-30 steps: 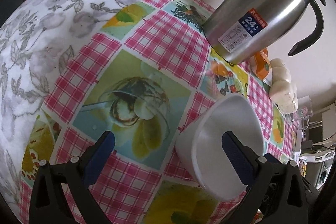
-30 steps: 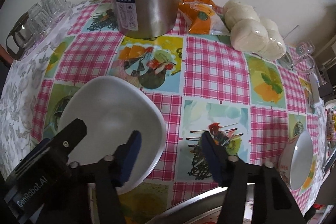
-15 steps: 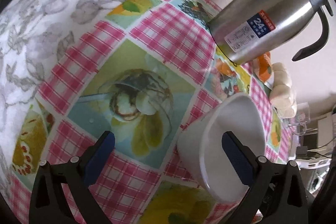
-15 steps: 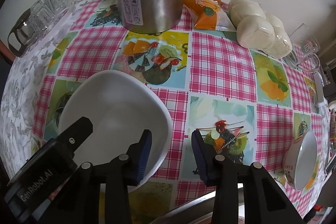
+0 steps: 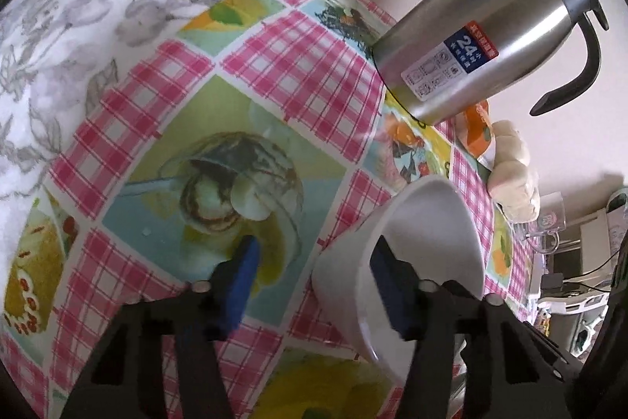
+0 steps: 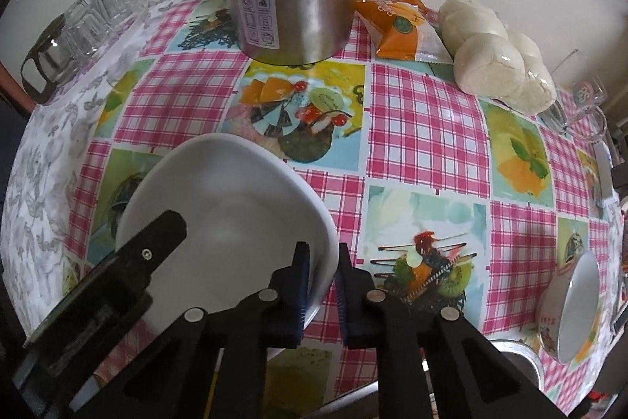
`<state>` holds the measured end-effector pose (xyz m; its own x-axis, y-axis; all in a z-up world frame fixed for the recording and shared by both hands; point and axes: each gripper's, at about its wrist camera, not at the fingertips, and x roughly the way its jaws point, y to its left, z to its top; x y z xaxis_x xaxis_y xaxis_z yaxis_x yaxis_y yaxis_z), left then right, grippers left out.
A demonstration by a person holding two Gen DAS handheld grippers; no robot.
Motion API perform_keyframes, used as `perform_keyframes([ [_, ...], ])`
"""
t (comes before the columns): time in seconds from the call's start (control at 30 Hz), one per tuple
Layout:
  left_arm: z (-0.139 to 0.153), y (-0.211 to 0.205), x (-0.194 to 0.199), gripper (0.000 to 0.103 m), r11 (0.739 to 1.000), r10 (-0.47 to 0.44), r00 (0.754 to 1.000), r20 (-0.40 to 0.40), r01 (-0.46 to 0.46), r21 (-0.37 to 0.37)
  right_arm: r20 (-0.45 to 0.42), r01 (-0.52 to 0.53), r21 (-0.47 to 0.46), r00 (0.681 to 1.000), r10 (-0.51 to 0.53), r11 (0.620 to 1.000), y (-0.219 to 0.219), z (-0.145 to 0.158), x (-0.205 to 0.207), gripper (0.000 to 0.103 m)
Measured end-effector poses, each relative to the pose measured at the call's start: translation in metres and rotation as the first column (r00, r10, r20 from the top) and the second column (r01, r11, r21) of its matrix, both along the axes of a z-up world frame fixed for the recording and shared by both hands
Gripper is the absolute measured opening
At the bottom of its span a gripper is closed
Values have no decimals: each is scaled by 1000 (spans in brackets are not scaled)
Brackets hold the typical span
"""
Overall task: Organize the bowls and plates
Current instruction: 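Lift the square bowl with both tools and carry it over the basin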
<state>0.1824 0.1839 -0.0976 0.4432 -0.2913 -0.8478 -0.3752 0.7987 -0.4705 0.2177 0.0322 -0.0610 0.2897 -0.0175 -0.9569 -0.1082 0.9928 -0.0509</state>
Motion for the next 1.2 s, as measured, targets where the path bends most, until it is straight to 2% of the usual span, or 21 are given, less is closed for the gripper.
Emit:
perform_keyframes([
  [0.07, 1, -2, 0, 48, 1000, -10, 1000, 8, 10, -2, 1, 1, 4, 1000, -1, 1000, 0, 0, 0, 13],
  [0.13, 3, -4, 1, 29, 1000, -20, 1000, 18, 20, -2, 0, 0, 6, 1000, 0, 1000, -1, 0, 0, 13],
  [0.2, 4, -7, 1, 19, 999, -39, 999, 37, 40, -16, 2, -1, 5, 1000, 1, 1000, -1, 0, 0, 13],
  [0.4, 10, -10, 3, 18, 998, -65, 997, 45, 65, 5, 14, 6, 4, 1000, -6, 1000, 0, 3, -2, 12],
  [0.53, 24, -11, 2, 18, 997, -75, 995, 69, 74, 23, 28, 4, 16, 1000, -4, 1000, 0, 11, -5, 12],
  [0.93, 80, -31, -16, 18, 987, -142, 978, 154, 129, 95, 135, 17, 79, 990, -28, 997, -22, 71, -32, 11],
  [1.03, 93, -41, -24, 18, 981, -160, 973, 165, 138, 138, 168, 10, 109, 985, -29, 994, -28, 86, -44, 11],
  [1.2, 110, -52, -39, 18, 977, -177, 965, 194, 148, 153, 211, 16, 132, 976, -44, 991, -41, 103, -63, 11],
])
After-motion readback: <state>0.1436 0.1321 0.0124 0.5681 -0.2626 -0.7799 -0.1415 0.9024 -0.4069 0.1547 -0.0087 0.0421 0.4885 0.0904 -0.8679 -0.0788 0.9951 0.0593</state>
